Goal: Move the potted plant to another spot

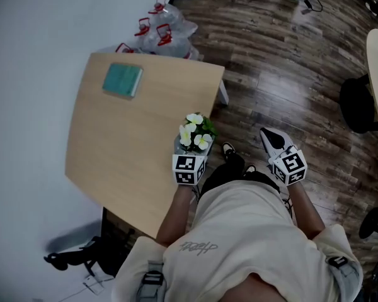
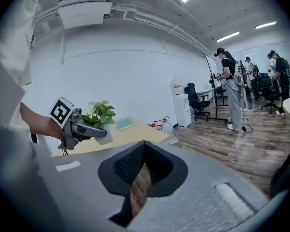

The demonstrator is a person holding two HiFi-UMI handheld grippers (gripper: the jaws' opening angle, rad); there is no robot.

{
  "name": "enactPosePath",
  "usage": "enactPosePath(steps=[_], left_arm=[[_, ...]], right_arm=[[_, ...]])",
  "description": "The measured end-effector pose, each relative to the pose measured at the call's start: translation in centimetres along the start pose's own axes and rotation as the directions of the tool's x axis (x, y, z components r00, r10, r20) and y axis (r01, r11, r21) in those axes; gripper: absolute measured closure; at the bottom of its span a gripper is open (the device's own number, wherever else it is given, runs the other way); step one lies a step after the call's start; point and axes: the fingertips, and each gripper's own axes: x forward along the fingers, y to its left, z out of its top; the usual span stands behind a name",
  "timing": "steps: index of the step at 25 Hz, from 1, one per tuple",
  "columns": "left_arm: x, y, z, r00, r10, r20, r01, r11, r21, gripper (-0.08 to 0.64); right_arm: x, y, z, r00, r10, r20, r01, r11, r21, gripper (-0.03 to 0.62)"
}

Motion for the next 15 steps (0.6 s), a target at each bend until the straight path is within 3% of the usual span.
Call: enactPosePath(steps=[11,15], left_arm=[[2.2,4.8,2.5,0.999,-0.011,0.037,0.013,0.999,-0.05,0.195],[2.3,6.9,2.7,0.998,-0.001,0.055,0.007,0.995,-0.104,0.195]], right_arm=[[6.2,-0.2,4.8,1.0,0.015,0.0,-0.015,0.999,-0.047,0.589],[7.9,0.0,4.9,1.0,0.015,-0.023,-0.017,0.998,-0.063,0.589]])
